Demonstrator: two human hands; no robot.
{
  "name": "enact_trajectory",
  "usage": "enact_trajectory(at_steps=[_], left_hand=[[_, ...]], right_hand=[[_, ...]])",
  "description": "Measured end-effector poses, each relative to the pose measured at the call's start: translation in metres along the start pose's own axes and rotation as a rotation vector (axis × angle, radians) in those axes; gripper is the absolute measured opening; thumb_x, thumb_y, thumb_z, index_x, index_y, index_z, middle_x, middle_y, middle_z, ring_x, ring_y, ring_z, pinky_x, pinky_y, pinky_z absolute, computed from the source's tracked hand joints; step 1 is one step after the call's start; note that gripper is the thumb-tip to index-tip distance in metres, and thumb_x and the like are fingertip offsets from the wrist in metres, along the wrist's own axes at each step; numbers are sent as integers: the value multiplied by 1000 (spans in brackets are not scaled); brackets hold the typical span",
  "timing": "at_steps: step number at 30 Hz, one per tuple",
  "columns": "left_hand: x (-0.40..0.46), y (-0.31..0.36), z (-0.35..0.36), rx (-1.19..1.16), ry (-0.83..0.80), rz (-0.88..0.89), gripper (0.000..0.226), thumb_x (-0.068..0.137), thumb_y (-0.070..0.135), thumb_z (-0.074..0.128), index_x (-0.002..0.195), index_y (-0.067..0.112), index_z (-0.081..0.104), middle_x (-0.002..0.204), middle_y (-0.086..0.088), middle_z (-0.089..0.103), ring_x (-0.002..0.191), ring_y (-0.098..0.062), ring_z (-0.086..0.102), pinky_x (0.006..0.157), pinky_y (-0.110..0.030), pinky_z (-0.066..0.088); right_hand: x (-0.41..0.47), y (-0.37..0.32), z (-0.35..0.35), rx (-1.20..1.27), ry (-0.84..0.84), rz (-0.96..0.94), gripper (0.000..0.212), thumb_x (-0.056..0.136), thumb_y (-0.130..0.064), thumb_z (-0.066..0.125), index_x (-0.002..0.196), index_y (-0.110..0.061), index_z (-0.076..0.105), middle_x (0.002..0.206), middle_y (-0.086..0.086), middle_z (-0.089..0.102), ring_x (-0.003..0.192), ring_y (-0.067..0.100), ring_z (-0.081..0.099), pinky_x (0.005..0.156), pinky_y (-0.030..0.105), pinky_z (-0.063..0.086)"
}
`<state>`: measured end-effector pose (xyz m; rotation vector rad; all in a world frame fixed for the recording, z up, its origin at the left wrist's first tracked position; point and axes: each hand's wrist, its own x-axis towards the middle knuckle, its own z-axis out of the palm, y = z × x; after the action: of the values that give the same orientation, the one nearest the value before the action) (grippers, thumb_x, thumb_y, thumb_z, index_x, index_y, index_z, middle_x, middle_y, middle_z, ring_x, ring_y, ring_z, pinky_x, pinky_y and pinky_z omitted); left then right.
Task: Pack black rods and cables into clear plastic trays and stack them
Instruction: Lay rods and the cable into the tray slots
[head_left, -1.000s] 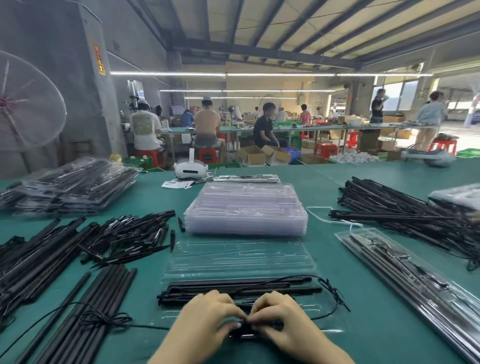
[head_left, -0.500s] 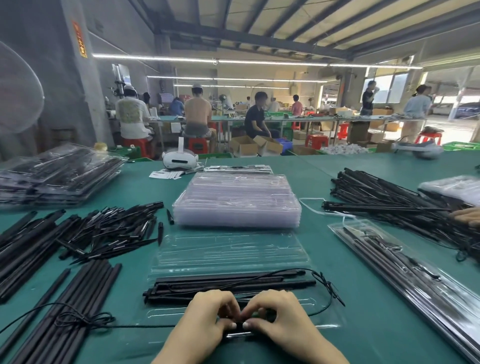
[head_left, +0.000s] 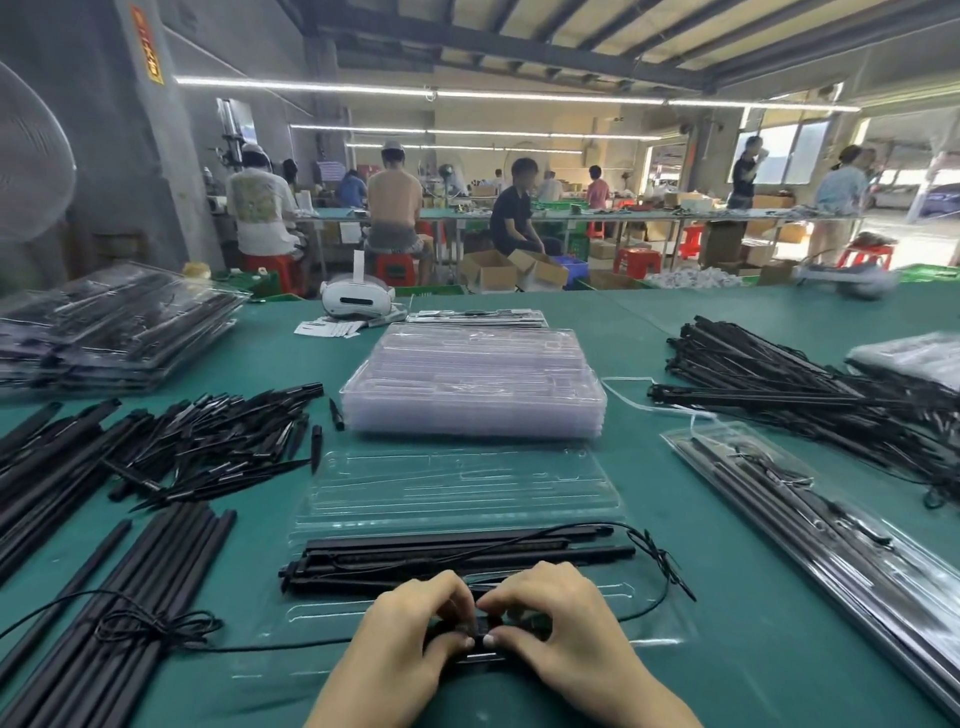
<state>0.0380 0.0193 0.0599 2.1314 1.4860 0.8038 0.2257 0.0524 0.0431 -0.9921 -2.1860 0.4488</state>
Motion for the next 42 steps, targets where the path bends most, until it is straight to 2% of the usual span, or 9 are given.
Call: enact_trajectory(at_steps=[13, 20, 24, 29, 31, 33, 35, 39, 42], left_hand=[[9, 5, -1, -43, 5, -119, 43, 67, -6, 72, 59, 29, 48, 62, 9, 60, 61, -3, 52, 66, -25, 48], [19, 18, -6, 222, -91, -171, 24, 70, 9, 63, 63, 26, 48, 61, 12, 58, 73, -9, 60, 65, -23, 44], [23, 37, -8, 416, -148, -206, 16, 80, 17, 62, 90, 28, 56, 90, 9, 64, 98, -15, 59, 73, -25, 39], [9, 46, 13, 635, -116, -119, 34, 100, 34, 39, 132, 25, 35, 130, 2, 53, 121, -21, 48, 91, -31, 36], [2, 42, 20, 613, -109, -95, 44, 102, 42, 26, 144, 29, 26, 145, 8, 36, 135, -12, 30, 104, -29, 25], [0, 33, 19, 596, -75, -87, 50, 102, 46, 19, 150, 32, 15, 156, 15, 12, 144, -3, 6, 115, -28, 9], [4, 20, 13, 571, -7, -94, 55, 101, 49, 14, 152, 33, 1, 156, 20, -8, 143, 0, -16, 117, -30, -8], [27, -7, 5, 546, -37, -161, 56, 99, 55, 13, 143, 40, -18, 154, 21, -18, 137, -6, -32, 114, -42, -20], [34, -19, 18, 549, -156, -133, 50, 97, 59, 14, 136, 53, -17, 154, 23, -15, 138, -10, -31, 110, -54, -22]], right_hand=[[5, -4, -1, 52, -127, 86, 13, 79, -24, 75, 92, -21, 77, 92, -7, 64, 87, -1, 51, 79, 11, 35], [-1, -6, -4, -187, -196, -21, 47, 94, -57, 31, 91, -30, 69, 113, -21, 48, 105, -3, 36, 90, 23, 22], [-12, -7, -3, -265, -166, -83, 42, 98, -48, 31, 101, -31, 69, 128, -14, 50, 114, 4, 37, 92, 33, 24], [-10, -2, -23, -291, 96, -80, 35, 98, -39, 37, 110, -32, 70, 109, -17, 61, 101, 5, 54, 89, 30, 29], [-9, 17, -51, -283, 337, 5, 31, 95, -21, 46, 121, -27, 64, 102, -13, 64, 95, 8, 59, 86, 33, 37], [-11, 39, -84, -381, 405, 103, 62, 80, 11, 53, 131, -24, 55, 103, -6, 64, 93, 14, 61, 82, 36, 43], [-15, 58, -113, -569, 193, 166, 90, 71, 22, 49, 138, -37, 41, 124, 0, 55, 106, 18, 56, 87, 38, 43], [-23, 80, -132, -722, -396, 105, 85, 85, 10, 38, 138, -55, 29, 155, -21, 9, 135, 9, 25, 107, 28, 29], [-23, 84, -126, -584, -432, 78, 67, 91, 5, 39, 136, -44, 44, 150, -24, 24, 130, 7, 35, 105, 16, 26]])
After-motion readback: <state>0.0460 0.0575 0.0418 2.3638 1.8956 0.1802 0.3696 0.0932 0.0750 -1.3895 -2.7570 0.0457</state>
